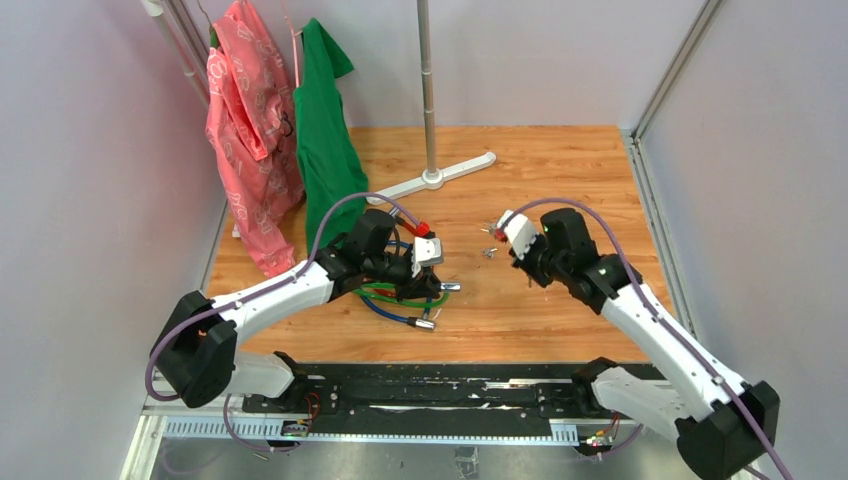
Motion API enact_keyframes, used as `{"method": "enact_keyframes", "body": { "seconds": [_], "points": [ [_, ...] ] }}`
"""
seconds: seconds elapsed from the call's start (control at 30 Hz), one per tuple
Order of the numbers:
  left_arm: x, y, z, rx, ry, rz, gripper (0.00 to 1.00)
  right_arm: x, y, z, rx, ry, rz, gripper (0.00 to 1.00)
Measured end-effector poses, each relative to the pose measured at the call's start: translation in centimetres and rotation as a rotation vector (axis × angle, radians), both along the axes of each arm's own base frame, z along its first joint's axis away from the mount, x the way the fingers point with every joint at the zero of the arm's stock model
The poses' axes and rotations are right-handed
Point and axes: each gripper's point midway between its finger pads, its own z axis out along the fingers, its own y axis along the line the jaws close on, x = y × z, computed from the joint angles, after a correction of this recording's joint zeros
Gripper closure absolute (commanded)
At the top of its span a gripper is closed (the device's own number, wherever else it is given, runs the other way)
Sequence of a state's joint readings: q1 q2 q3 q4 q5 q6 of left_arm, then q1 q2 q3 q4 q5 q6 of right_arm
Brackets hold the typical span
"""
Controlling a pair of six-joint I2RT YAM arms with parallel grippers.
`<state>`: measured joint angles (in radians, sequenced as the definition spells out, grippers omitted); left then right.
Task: Lock with the key
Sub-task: Lock the lock.
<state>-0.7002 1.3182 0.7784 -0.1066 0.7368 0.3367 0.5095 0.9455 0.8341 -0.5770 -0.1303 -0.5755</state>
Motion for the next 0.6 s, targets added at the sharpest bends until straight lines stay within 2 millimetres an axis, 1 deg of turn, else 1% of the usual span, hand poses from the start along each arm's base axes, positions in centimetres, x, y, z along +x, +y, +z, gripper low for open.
{"method": "enact_keyframes", "body": {
  "seconds": [0.03,0.1,0.13,0.2,0.23,0.27,0.33,0.4,0.5,0.53,0.6],
  "points": [
    [0.0,0.0,0.0,0.0,0.0,0.0,1.0,0.7,-0.4,-0.3,0.016,0.011,-0.073,1.0],
    [0.0,0.0,0.0,0.0,0.003,0.002,1.0,2.4,-1.2,-1.5,0.043,0.055,-0.241,1.0],
    [0.0,0.0,0.0,0.0,0.003,0.003,1.0,2.8,-1.4,-2.2,0.05,0.079,-0.292,1.0],
    [0.0,0.0,0.0,0.0,0.002,0.004,1.0,3.7,-1.7,-4.5,0.049,0.146,-0.408,0.96],
    [0.0,0.0,0.0,0.0,0.002,0.004,1.0,3.9,-1.7,-5.3,0.046,0.169,-0.439,0.92],
    [0.1,0.0,0.1,0.0,0.002,0.005,1.0,4.0,-1.6,-6.4,0.045,0.203,-0.472,0.84],
    [0.2,0.0,0.1,0.0,-0.001,0.008,1.0,4.0,-1.5,-7.6,0.041,0.242,-0.507,0.63],
    [0.2,0.1,0.1,0.0,-0.002,0.009,1.0,4.0,-1.5,-8.6,0.033,0.274,-0.531,0.48],
    [0.3,0.0,0.3,-0.002,-0.007,0.013,1.0,4.1,-1.4,-9.1,0.022,0.301,-0.558,0.37],
    [0.4,0.0,0.4,-0.001,-0.007,0.014,1.0,4.2,-1.4,-9.0,0.026,0.3,-0.559,0.36],
    [0.4,0.0,0.4,0.0,-0.008,0.015,1.0,4.3,-0.6,-8.1,0.071,0.289,-0.525,0.36]
  ]
}}
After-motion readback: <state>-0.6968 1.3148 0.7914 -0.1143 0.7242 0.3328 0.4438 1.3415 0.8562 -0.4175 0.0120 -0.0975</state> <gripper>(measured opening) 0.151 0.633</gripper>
